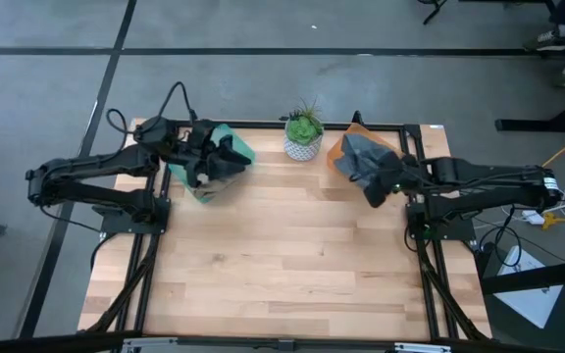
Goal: Pick & Place hat
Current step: Return to Home Position
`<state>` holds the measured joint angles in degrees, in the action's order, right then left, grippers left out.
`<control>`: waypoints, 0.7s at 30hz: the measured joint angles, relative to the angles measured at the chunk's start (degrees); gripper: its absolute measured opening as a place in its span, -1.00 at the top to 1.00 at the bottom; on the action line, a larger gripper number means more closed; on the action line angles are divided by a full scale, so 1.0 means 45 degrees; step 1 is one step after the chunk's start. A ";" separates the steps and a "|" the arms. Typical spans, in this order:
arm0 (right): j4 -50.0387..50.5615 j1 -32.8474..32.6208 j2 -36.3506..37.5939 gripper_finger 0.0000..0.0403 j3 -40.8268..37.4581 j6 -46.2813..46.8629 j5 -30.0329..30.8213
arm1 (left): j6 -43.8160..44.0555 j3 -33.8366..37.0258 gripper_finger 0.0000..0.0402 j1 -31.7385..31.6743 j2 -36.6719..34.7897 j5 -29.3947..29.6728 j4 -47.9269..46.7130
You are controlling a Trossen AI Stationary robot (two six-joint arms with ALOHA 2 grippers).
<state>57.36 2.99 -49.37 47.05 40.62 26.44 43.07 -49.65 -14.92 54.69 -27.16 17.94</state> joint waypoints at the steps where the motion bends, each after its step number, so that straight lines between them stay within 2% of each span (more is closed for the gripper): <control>1: -0.0187 -0.0029 0.0024 0.51 0.0079 -0.0304 -0.0577 | -0.0182 0.0000 0.15 -0.0079 -0.0167 0.0005 -0.0244; 4: -0.1347 -0.0295 0.0303 0.51 0.0065 -0.1741 -0.2373 | -0.0810 0.0000 0.15 -0.0302 -0.0759 0.0096 -0.1196; 7: -0.3637 -0.0629 0.0772 0.51 -0.0310 -0.3155 -0.4211 | -0.1433 0.0000 0.15 -0.0484 -0.1359 0.0596 -0.2342; 11: -0.6147 -0.0861 0.1575 0.51 -0.1120 -0.3422 -0.5709 | -0.1998 0.0000 0.15 -0.0591 -0.2035 0.1092 -0.3216; 15: -0.7998 -0.1154 0.2438 0.51 -0.2253 -0.2810 -0.6250 | -0.2312 0.0000 0.15 -0.0592 -0.2493 0.1190 -0.3368; 19: -0.9519 -0.1382 0.3138 0.51 -0.3365 -0.1476 -0.5949 | -0.2088 0.0000 0.15 -0.0592 -0.2809 0.1186 -0.3373; 21: -0.9545 -0.1381 0.3320 0.51 -0.3647 -0.0322 -0.5713 | -0.2158 0.0000 0.15 -0.0592 -0.2882 0.1180 -0.3368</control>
<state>14.41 -3.23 -34.43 30.63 39.17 0.73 33.36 -49.65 -17.58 41.72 -21.85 2.79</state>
